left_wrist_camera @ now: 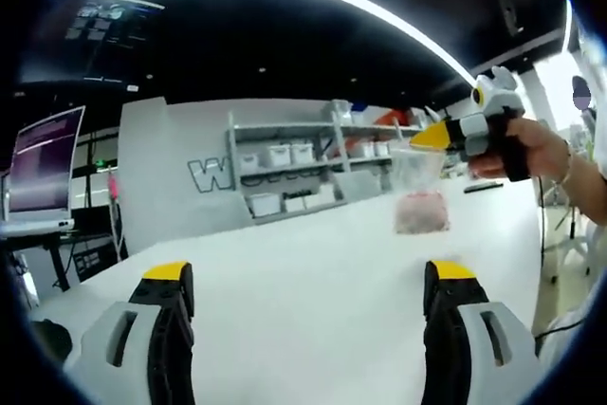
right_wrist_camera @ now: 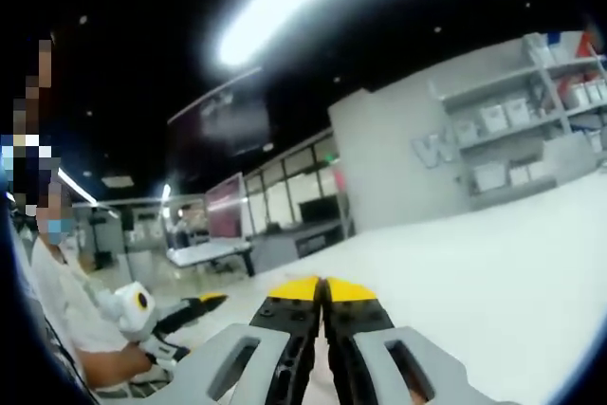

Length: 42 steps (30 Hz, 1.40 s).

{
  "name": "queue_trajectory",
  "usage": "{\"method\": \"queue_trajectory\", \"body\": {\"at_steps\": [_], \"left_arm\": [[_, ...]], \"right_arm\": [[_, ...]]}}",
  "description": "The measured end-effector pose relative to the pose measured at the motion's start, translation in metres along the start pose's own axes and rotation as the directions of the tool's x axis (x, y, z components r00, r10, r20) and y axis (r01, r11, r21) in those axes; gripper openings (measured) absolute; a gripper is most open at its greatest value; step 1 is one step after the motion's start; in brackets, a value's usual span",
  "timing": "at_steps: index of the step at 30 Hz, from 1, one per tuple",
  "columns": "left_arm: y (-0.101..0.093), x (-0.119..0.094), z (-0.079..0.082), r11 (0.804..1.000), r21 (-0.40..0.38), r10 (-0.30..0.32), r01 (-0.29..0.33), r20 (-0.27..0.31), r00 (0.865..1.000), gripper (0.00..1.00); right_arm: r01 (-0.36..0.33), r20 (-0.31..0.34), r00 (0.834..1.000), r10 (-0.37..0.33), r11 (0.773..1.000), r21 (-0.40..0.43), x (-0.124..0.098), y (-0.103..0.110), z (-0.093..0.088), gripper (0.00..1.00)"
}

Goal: Open the resealable bag by pulling the two sides of the seal apart until the entire bag opening is separated and visibly accessible.

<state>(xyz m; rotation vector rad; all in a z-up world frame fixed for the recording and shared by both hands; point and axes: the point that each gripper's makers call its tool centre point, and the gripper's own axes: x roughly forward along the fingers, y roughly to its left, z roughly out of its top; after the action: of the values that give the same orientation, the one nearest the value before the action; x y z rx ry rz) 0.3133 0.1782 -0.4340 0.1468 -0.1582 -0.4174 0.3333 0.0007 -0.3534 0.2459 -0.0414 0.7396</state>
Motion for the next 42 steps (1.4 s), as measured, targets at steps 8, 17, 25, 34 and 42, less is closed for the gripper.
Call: {"method": "queue_trajectory", "body": {"at_steps": [8, 17, 25, 34, 42], "left_arm": [[0.005, -0.002, -0.002, 1.000, -0.019, 0.015, -0.015, 0.004, 1.000, 1.00], [0.005, -0.002, -0.004, 0.999, -0.034, 0.013, -0.013, 0.003, 1.000, 1.00], [0.004, -0.002, -0.005, 0.999, -0.029, 0.015, -0.015, 0.004, 1.000, 1.00], [0.001, -0.002, -0.006, 1.000, -0.031, 0.003, -0.003, 0.003, 1.000, 1.00], [0.000, -0.002, -0.005, 0.999, -0.039, -0.006, 0.006, 0.008, 1.000, 1.00]], "right_arm": [[0.004, 0.007, 1.000, -0.005, 1.000, 0.012, 0.005, -0.005, 0.004, 0.00], [0.008, -0.002, 1.000, -0.008, 1.000, 0.021, 0.011, -0.009, 0.000, 0.00], [0.009, -0.016, 1.000, -0.009, 1.000, 0.028, 0.021, -0.013, -0.005, 0.00], [0.002, -0.040, 0.999, -0.002, 1.000, -0.008, 0.036, -0.017, -0.003, 0.00], [0.000, -0.046, 0.999, 0.000, 1.000, -0.003, 0.045, -0.019, -0.004, 0.00]]}}
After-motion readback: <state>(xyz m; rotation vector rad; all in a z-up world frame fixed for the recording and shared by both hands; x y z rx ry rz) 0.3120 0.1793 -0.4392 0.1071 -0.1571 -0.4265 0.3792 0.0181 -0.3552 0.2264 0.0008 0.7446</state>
